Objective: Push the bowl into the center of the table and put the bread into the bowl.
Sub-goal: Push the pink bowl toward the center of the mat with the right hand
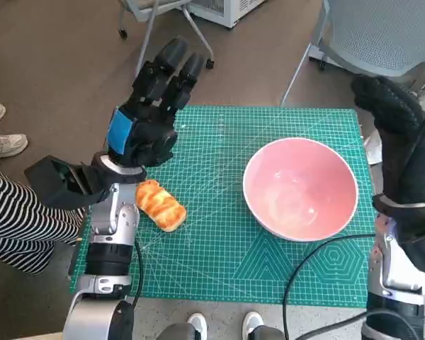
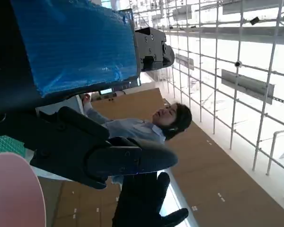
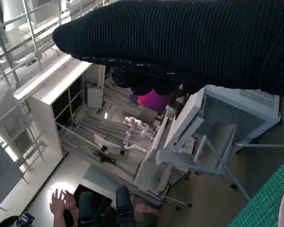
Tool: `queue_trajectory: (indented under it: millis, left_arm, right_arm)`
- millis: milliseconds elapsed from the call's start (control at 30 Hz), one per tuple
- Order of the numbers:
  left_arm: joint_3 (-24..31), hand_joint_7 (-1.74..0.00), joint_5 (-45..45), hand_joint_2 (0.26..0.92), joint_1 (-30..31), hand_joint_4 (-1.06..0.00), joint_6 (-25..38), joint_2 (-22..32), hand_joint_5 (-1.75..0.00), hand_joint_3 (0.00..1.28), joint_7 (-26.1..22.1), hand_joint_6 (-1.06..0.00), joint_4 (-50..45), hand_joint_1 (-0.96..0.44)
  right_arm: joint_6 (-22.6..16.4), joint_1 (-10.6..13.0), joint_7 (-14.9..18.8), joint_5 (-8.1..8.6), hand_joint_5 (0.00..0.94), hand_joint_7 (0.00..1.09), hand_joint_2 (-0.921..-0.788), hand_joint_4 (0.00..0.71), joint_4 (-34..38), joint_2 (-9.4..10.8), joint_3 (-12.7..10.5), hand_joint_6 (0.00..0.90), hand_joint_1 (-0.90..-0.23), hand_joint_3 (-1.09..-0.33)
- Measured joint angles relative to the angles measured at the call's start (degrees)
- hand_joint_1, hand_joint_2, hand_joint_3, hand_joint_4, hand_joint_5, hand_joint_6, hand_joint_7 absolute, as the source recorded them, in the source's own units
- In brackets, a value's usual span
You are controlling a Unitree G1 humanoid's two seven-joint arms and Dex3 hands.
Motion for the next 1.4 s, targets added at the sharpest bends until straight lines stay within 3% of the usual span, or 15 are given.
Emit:
queue_trajectory:
  millis: [300,667,833,1067,1400]
  left_arm:
    - [0.25,-0.29,-0.28,0.921,0.35,-0.07,0.72,0.54,-0.02,0.40,-0.11,0.00,-0.32,-0.75]
    - [0.37,-0.29,-0.54,0.921,0.44,-0.07,0.77,0.50,-0.01,0.39,-0.68,0.00,-0.31,-0.75]
    - [0.51,-0.30,-0.53,0.921,0.45,-0.06,0.73,0.51,-0.01,0.38,-0.67,0.00,-0.30,-0.75]
    - [0.91,-0.30,-0.55,0.921,0.48,-0.07,0.58,0.55,-0.01,0.38,-0.88,0.00,-0.29,-0.75]
    - [2.01,-0.32,-0.79,0.921,0.79,-0.07,0.59,1.16,-0.01,0.38,-1.42,0.00,-0.28,-0.74]
  right_arm:
    - [-6.23,2.63,0.78,1.90,0.000,0.50,-0.921,0.129,8.16,-3.31,-6.17,0.017,-0.700,-0.788]
    - [-12.26,2.78,-4.79,1.88,0.000,0.49,-0.921,0.110,23.03,-3.40,-11.25,0.000,-0.698,-0.816]
    - [-14.77,0.70,-5.62,1.98,0.000,0.50,-0.921,0.099,31.69,-3.40,-12.02,-0.001,-0.678,-0.818]
    - [-17.48,-4.03,-5.61,2.07,0.000,0.48,-0.921,0.092,44.91,-3.42,-12.22,0.001,-0.632,-0.858]
    - [-16.61,-8.94,-5.53,1.88,0.001,0.45,-0.921,0.088,59.81,-3.16,-11.98,0.031,-0.620,-0.905]
